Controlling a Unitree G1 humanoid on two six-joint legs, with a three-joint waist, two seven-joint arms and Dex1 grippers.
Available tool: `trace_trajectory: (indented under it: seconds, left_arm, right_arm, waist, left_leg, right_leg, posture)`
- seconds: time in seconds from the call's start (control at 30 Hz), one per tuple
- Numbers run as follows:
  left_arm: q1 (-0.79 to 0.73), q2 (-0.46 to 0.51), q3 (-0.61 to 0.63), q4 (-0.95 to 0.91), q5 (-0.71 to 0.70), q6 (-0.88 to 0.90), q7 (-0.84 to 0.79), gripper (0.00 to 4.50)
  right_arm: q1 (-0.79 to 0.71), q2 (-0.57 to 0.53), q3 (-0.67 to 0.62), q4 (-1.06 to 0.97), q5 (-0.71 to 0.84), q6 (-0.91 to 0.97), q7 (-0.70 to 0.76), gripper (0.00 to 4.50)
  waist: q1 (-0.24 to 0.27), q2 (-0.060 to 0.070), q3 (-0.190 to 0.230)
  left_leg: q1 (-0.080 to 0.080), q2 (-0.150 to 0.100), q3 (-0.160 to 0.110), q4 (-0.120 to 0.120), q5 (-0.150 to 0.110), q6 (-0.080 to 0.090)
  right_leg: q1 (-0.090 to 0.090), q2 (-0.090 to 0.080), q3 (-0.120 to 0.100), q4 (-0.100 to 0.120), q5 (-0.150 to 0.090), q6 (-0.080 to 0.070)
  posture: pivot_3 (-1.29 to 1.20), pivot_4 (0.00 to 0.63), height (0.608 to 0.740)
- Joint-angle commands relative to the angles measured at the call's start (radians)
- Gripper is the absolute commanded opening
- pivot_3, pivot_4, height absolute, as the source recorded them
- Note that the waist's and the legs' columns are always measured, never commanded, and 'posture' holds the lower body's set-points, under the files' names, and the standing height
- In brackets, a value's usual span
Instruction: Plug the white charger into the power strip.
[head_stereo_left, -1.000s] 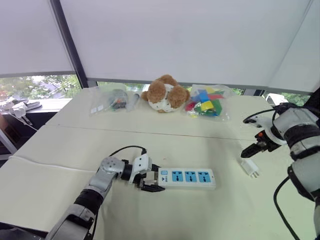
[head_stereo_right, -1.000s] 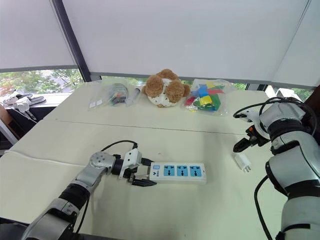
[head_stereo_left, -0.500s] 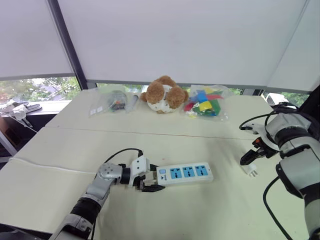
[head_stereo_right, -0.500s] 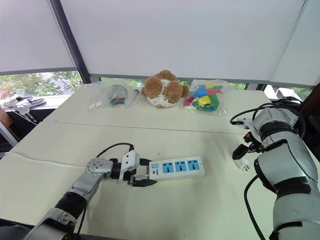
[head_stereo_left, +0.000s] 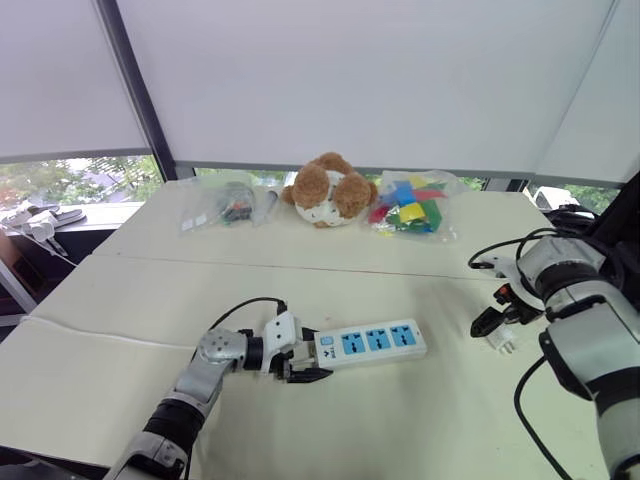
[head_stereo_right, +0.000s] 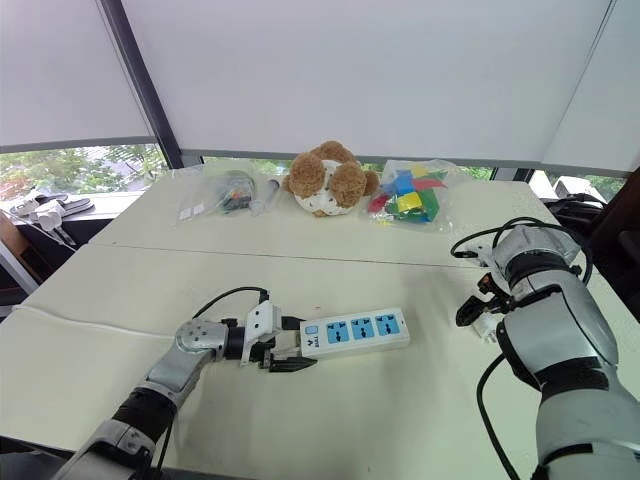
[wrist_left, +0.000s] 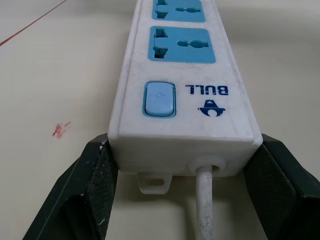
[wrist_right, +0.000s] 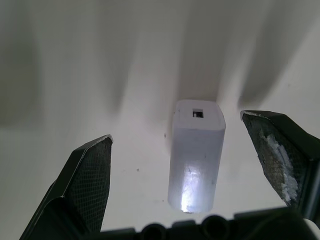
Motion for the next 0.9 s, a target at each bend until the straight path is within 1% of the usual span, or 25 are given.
trace_trajectory:
  seconds: [0.03, 0.07, 0.13, 0.17, 0.23, 0.27, 0.47, 0.53, 0.57, 0.63, 0.67, 0.73, 0.77, 0.83, 0.9]
  left_arm:
    - [0.031, -0.031, -0.044, 0.009, 0.024, 0.022, 0.017, 2.99]
    - [0.034, -0.030, -0.043, 0.005, 0.024, 0.024, 0.019, 2.99]
    - [0.041, -0.027, -0.042, -0.004, 0.023, 0.028, 0.022, 2.99]
    - [0.044, -0.026, -0.041, -0.008, 0.022, 0.030, 0.024, 2.99]
    - [0.046, -0.024, -0.038, -0.010, 0.022, 0.033, 0.027, 2.99]
    - [0.047, -0.024, -0.037, -0.011, 0.022, 0.034, 0.029, 2.99]
    - [0.048, -0.018, -0.040, -0.007, 0.022, 0.034, 0.019, 2.99]
    - [0.038, -0.010, -0.045, 0.004, 0.023, 0.029, -0.006, 2.99]
    - [0.029, -0.003, -0.049, 0.008, 0.021, 0.031, -0.030, 2.99]
    - [-0.007, 0.021, -0.075, 0.016, 0.015, 0.043, -0.125, 2.99]
    - [-0.021, 0.029, -0.082, 0.022, 0.014, 0.049, -0.161, 2.99]
    - [-0.052, 0.047, -0.096, 0.043, 0.018, 0.047, -0.224, 2.99]
    - [-0.062, 0.051, -0.098, 0.054, 0.020, 0.042, -0.242, 2.99]
    - [-0.103, 0.060, -0.105, 0.099, 0.026, 0.028, -0.292, 2.99]
    - [-0.133, 0.069, -0.098, 0.151, 0.025, 0.002, -0.327, 2.99]
  right_arm:
    - [0.002, -0.001, -0.019, -0.004, -0.013, -0.014, -0.019, 3.98]
    - [0.007, 0.000, -0.021, -0.003, -0.014, -0.017, -0.026, 3.66]
    - [0.016, 0.001, -0.024, -0.002, -0.016, -0.026, -0.032, 2.66]
    - [0.022, 0.001, -0.026, -0.002, -0.017, -0.030, -0.039, 2.06]
    - [0.027, 0.004, -0.033, 0.000, -0.018, -0.031, -0.048, 1.11]
    - [0.028, 0.006, -0.037, 0.001, -0.019, -0.032, -0.052, 0.74]
    - [0.016, 0.007, -0.079, -0.001, -0.001, -0.019, -0.070, 0.75]
    - [0.006, -0.014, -0.103, -0.021, 0.015, -0.064, -0.053, 0.75]
    - [-0.009, -0.023, -0.136, -0.033, 0.041, -0.075, -0.048, 0.75]
    - [-0.003, -0.067, -0.236, -0.133, 0.140, -0.208, 0.039, 0.75]
    - [0.004, -0.078, -0.282, -0.173, 0.184, -0.224, 0.065, 0.75]
    - [0.100, -0.090, -0.438, -0.354, 0.337, -0.288, 0.095, 0.75]
    - [0.149, -0.092, -0.492, -0.438, 0.391, -0.306, 0.102, 0.75]
    - [0.305, -0.078, -0.611, -0.705, 0.526, -0.204, 0.097, 0.75]
    - [0.411, -0.040, -0.684, -0.902, 0.615, -0.104, 0.033, 0.75]
  waist:
    - [0.000, 0.000, 0.000]
    - [0.000, 0.000, 0.000]
    - [-0.001, 0.000, 0.000]
    - [-0.001, 0.000, 0.000]
    - [-0.002, 0.000, 0.000]
    - [-0.003, 0.000, 0.000]
    - [-0.005, 0.000, 0.000]
    - [-0.005, 0.000, 0.000]
    - [-0.006, 0.000, 0.000]
    - [-0.005, 0.001, 0.000]
    - [-0.007, 0.001, 0.001]
    - [-0.007, 0.001, 0.001]
    - [-0.007, 0.001, 0.001]
    - [-0.004, -0.001, 0.000]
    - [-0.005, -0.002, 0.000]
  left_leg:
    - [0.000, 0.000, 0.000, 0.000, 0.000, 0.000]
    - [0.000, 0.000, 0.000, 0.000, 0.000, 0.000]
    - [0.000, 0.000, 0.000, 0.000, 0.000, 0.000]
    - [0.001, 0.000, 0.000, 0.000, 0.000, 0.000]
    - [0.002, 0.000, 0.000, 0.000, 0.000, 0.000]
    - [0.003, 0.000, 0.000, 0.000, 0.000, 0.000]
    - [0.006, 0.000, 0.000, -0.001, 0.000, 0.000]
    - [0.006, 0.000, 0.000, -0.001, 0.000, 0.000]
    - [0.006, 0.000, 0.000, -0.001, 0.000, 0.000]
    - [0.006, 0.000, 0.000, -0.001, 0.000, 0.000]
    - [0.004, 0.000, 0.000, -0.002, 0.000, 0.000]
    - [0.004, 0.000, 0.000, -0.002, 0.000, 0.000]
    - [0.004, 0.001, 0.000, -0.003, 0.000, 0.000]
    - [0.005, 0.001, -0.001, -0.005, 0.000, 0.000]
    - [0.004, 0.002, -0.004, -0.005, 0.000, 0.000]
  right_leg:
    - [0.000, 0.000, 0.000, 0.000, 0.000, 0.000]
    - [0.000, 0.000, 0.000, 0.000, 0.000, 0.000]
    - [0.000, 0.000, 0.000, 0.000, 0.000, 0.000]
    - [0.001, 0.000, 0.000, 0.000, 0.000, 0.000]
    - [0.001, 0.000, 0.000, 0.000, 0.000, 0.000]
    - [0.002, 0.000, 0.000, -0.001, 0.000, 0.000]
    - [0.005, 0.000, 0.000, -0.001, 0.000, 0.000]
    - [0.005, 0.000, 0.000, -0.001, 0.000, 0.000]
    - [0.005, 0.000, 0.000, -0.001, 0.000, 0.000]
    - [0.005, 0.000, 0.000, -0.001, 0.000, 0.000]
    - [0.003, 0.000, 0.000, -0.001, 0.000, 0.000]
    - [0.002, 0.001, 0.000, -0.001, 0.000, 0.001]
    - [0.002, 0.001, 0.000, -0.002, 0.000, 0.001]
    - [0.003, 0.002, -0.001, -0.003, 0.000, 0.004]
    - [0.004, 0.003, -0.003, -0.001, 0.000, 0.004]
  posture:
    - [0.00, 0.150, 0.739]
    - [0.00, 0.150, 0.739]
    - [0.00, 0.150, 0.739]
    - [0.00, 0.150, 0.739]
    - [0.00, 0.150, 0.739]
    - [0.00, 0.150, 0.739]
    - [0.00, 0.150, 0.739]
    - [0.00, 0.150, 0.739]
    - [0.00, 0.150, 0.739]
    - [0.00, 0.150, 0.739]
    - [0.00, 0.150, 0.739]
    - [0.00, 0.150, 0.739]
    - [0.00, 0.150, 0.739]
    - [0.00, 0.150, 0.739]
    - [0.00, 0.150, 0.739]
